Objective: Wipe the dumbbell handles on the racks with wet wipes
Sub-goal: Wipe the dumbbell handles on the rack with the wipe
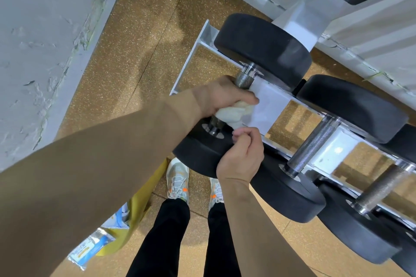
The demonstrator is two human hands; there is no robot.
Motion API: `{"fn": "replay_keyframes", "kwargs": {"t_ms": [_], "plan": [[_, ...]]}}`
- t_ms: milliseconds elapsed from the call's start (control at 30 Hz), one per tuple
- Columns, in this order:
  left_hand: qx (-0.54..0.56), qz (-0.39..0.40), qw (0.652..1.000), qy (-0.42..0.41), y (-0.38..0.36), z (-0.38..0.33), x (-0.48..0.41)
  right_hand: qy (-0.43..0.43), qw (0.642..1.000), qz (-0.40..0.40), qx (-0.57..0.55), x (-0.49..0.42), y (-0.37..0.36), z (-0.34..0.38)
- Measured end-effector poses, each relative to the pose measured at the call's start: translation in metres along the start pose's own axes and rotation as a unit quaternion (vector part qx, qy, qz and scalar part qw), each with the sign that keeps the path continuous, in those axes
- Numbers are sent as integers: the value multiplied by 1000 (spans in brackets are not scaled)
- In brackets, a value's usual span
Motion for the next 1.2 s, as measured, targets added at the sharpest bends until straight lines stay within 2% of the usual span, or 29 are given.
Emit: {"fn": "replay_keyframes", "kwargs": {"t_ms": [67, 100, 167, 233, 300, 367, 400, 500, 533, 600, 767, 900, 1033, 1100, 1200], "plan": [[-9, -145, 989, -1, 12, -6, 1, 1, 1000, -2, 0, 0, 1, 0], [17, -189, 982, -7, 14, -8, 3, -1, 1000, -2, 1, -1, 1, -1], [70, -240, 968, -34, 14, -10, 5, -8, 1000, 2, 3, -1, 0, -2], [53, -276, 957, -69, 15, -13, 10, -12, 1000, 1, 6, -2, 0, -1], [28, -268, 960, -81, 14, -12, 8, -10, 1000, -2, 7, -2, 0, 0], [-44, -235, 969, -65, 15, -10, 9, -6, 1000, -1, 2, -1, 0, 0], [-81, -187, 978, -48, 13, -5, 8, -5, 1000, -1, -1, 0, 0, 0], [-100, 44, 994, 19, 0, 22, 13, -6, 1000, -1, -4, -1, 0, -1], [-96, 91, 990, 36, -2, 29, 15, -7, 1000, 1, -5, -1, 0, -1], [-84, 131, 986, 57, -4, 35, 11, -7, 1000, 2, -5, -1, -1, 0], [69, 106, 992, 10, -9, 16, 7, 2, 1000, 1, -9, 0, 0, 0], [110, 64, 991, -29, -5, -17, 3, 10, 1000, 3, -13, -1, -1, -1], [144, -46, 986, -65, 7, -24, 7, 5, 1000, 4, -11, -1, -1, -2], [100, -96, 988, -66, 10, -15, 12, 3, 1000, 4, -10, -1, -1, -1], [-63, -55, 996, -10, 5, 17, 8, 5, 1000, 3, -10, 0, -2, 0]]}}
Point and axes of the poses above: each hand's wrist, its own x-axis away from the middle knuckle, its own y-axis out of the back of the hand, z = x × y, the point moved 10 cm from there along -x, towards the middle knuckle, and after that the axes turned 11 degrees about y, right-handed, at the moved point
